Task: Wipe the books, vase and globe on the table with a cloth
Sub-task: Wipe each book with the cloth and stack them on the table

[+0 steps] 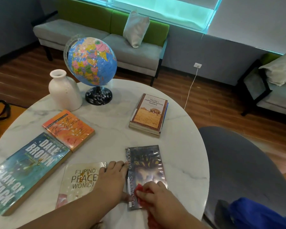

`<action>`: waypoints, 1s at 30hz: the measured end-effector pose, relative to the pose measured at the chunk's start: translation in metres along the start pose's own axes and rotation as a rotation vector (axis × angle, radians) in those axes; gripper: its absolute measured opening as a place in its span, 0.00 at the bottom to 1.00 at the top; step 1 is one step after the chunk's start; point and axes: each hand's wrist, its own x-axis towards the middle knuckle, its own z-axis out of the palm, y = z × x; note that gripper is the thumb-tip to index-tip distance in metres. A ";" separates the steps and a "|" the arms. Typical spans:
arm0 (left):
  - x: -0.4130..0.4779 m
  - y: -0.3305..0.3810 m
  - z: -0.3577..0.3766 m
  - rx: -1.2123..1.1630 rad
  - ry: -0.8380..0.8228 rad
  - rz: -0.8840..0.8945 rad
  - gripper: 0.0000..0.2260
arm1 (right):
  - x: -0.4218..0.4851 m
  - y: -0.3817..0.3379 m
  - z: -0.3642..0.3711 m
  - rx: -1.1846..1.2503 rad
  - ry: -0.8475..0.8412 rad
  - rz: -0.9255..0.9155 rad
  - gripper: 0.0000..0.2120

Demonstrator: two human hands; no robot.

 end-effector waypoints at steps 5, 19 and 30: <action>-0.002 0.001 -0.001 -0.026 0.006 0.004 0.50 | -0.009 0.014 -0.012 0.072 0.141 0.288 0.19; 0.005 0.020 0.008 -0.509 -0.065 -0.193 0.30 | -0.026 0.011 -0.016 0.116 0.151 0.496 0.17; -0.015 0.038 -0.019 -1.254 -0.272 -0.217 0.26 | -0.012 0.000 -0.038 0.449 0.219 0.575 0.18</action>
